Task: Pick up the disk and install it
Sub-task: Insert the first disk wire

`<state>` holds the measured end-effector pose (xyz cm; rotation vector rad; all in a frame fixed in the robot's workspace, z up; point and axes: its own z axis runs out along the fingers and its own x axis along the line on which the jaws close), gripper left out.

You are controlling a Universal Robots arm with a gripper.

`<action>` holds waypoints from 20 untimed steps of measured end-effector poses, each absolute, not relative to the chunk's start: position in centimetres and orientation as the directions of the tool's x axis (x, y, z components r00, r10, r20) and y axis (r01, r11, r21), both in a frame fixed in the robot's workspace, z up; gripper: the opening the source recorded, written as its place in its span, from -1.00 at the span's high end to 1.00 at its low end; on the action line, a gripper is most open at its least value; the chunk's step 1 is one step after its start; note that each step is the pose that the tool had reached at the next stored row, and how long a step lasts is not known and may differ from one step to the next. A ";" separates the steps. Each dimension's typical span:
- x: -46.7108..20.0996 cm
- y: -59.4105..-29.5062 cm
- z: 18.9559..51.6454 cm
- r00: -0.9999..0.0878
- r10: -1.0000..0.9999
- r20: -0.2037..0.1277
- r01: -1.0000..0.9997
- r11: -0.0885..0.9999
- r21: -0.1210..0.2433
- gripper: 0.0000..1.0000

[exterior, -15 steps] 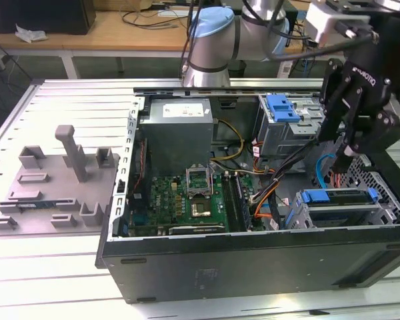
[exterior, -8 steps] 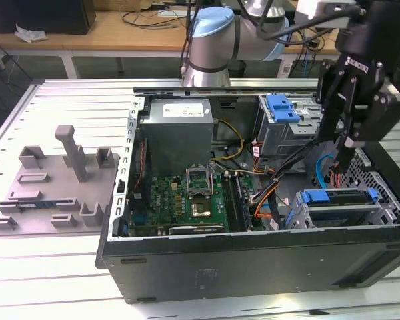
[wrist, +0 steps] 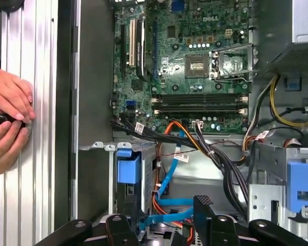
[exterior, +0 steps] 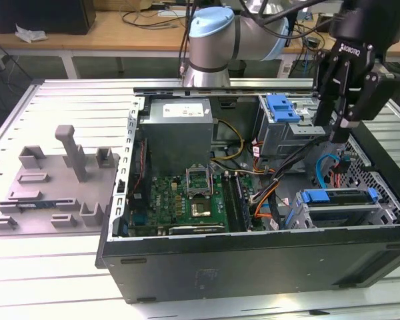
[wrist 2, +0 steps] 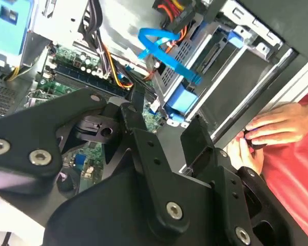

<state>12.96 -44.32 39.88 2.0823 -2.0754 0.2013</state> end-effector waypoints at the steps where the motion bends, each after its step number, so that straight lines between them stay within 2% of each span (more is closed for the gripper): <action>1: 13.9 -44.3 39.8 0.014 -0.973 0.232 -0.998 -0.001 0.057 -0.12; 6: 16.1 -44.3 39.8 0.029 -0.972 0.231 -0.996 -0.009 0.088 -0.12; 10: 18.1 -44.2 39.7 0.027 -0.972 0.232 -0.995 -0.004 0.098 -0.12; 16: 18.2 -44.2 39.2 -0.096 -0.967 0.234 -0.988 0.121 0.098 -0.12; 18: 18.3 -44.2 39.1 -0.120 -0.963 0.240 -0.984 0.147 0.097 -0.12; 20: 18.5 -44.0 39.1 -0.135 -0.952 0.275 -0.983 0.164 0.085 -0.12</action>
